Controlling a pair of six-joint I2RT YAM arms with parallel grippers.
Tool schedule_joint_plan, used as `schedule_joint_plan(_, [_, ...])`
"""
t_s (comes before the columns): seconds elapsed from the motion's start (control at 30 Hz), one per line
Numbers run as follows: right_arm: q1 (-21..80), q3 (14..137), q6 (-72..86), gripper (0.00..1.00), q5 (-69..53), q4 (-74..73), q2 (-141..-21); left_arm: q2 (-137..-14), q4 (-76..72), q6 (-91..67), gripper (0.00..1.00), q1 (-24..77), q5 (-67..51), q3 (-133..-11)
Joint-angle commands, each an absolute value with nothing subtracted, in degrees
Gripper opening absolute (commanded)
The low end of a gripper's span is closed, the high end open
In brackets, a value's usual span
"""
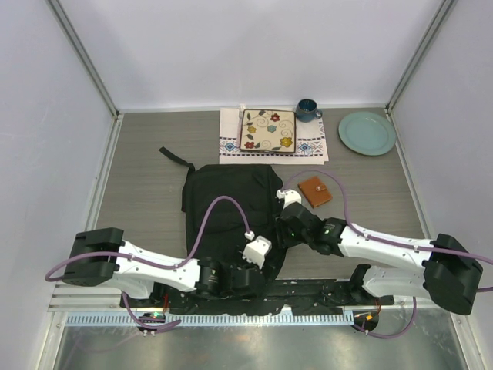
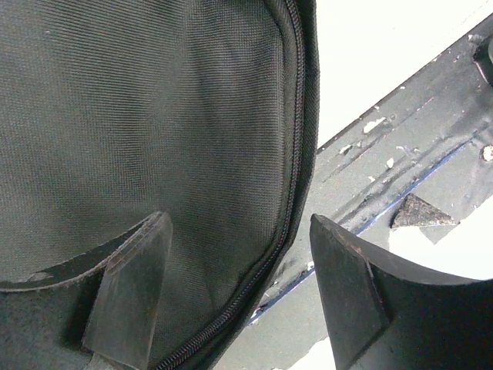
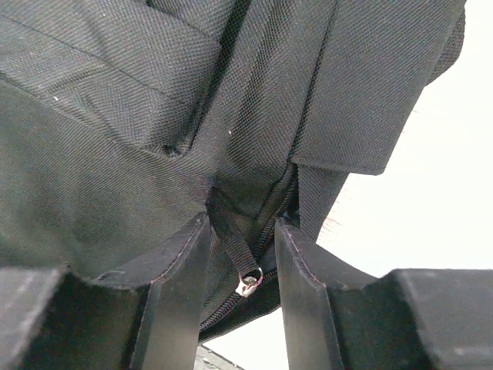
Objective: Pack the student bag
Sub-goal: Zip the student bag at the center of the board.
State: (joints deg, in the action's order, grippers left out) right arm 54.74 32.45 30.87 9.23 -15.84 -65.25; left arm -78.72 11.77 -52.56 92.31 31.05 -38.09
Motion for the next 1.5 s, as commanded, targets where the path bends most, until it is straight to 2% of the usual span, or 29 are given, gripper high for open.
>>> schedule_joint_plan(0.0, [56.0,32.8,29.1,0.44,13.8,-15.4,-67.0,-75.6,8.9,-54.1,0.75,92.0,34.1,-36.5])
schedule_joint_plan(0.1, [56.5,33.0,29.4,0.37,14.6,-15.0,-68.6,-75.0,8.9,-54.4,0.72,91.8,34.2,-35.8])
schedule_joint_plan(0.13, [56.5,33.0,29.7,0.28,14.9,-14.9,-69.0,-75.0,8.7,-54.4,0.7,91.8,34.2,-35.7])
schedule_joint_plan(0.2, [56.6,33.2,30.1,0.19,15.0,-14.4,-70.1,-75.1,8.6,-54.5,0.68,91.6,34.0,-35.6])
schedule_joint_plan(0.23, [56.7,33.3,30.2,0.09,15.1,-14.3,-70.4,-75.2,8.4,-54.5,0.64,91.6,33.8,-35.5])
schedule_joint_plan(0.3, [56.8,33.6,30.7,0.0,15.8,-14.2,-70.5,-75.8,8.3,-54.5,0.59,91.6,33.3,-35.6])
schedule_joint_plan(0.4, [56.9,33.6,31.2,0.0,17.0,-14.2,-69.1,-77.1,7.8,-54.6,0.47,91.6,32.5,-35.7])
schedule_joint_plan(0.5, [57.0,33.1,32.9,0.0,19.6,-14.8,-65.9,-78.5,7.2,-54.7,0.29,91.6,31.2,-35.7])
schedule_joint_plan(0.53, [56.9,33.0,33.6,0.0,21.7,-14.9,-65.0,-78.8,7.2,-54.7,0.16,91.7,30.9,-35.7])
schedule_joint_plan(0.63, [56.9,32.3,36.1,0.0,25.9,-14.5,-61.4,-80.3,6.3,-54.8,0.0,91.6,28.7,-35.2])
schedule_joint_plan(0.97, [56.3,33.0,42.4,0.0,36.3,-14.3,-59.3,-82.4,1.8,-55.5,0.0,91.7,24.3,-32.2])
schedule_joint_plan(1.17, [56.3,34.0,42.8,0.0,34.5,-13.4,-60.1,-81.9,1.9,-55.5,0.0,91.7,25.0,-32.4])
schedule_joint_plan(1.2, [56.2,34.0,43.2,0.1,34.3,-13.8,-59.4,-81.5,2.4,-55.8,0.13,91.7,25.2,-32.5])
schedule_joint_plan(1.27, [56.2,34.0,43.9,0.2,33.9,-14.7,-57.7,-79.3,3.9,-56.3,0.31,91.7,26.4,-32.7])
schedule_joint_plan(1.3, [56.3,34.0,44.3,0.34,34.0,-15.0,-55.1,-78.1,4.4,-56.4,0.54,91.7,27.2,-32.8])
schedule_joint_plan(1.4, [55.9,34.5,45.7,0.57,35.3,-16.6,-50.6,-72.0,8.9,-56.6,0.76,91.6,31.2,-33.8])
schedule_joint_plan(1.47, [55.3,35.2,46.1,0.6,34.5,-17.3,-49.3,-68.7,14.4,-55.5,0.84,91.7,34.0,-36.5])
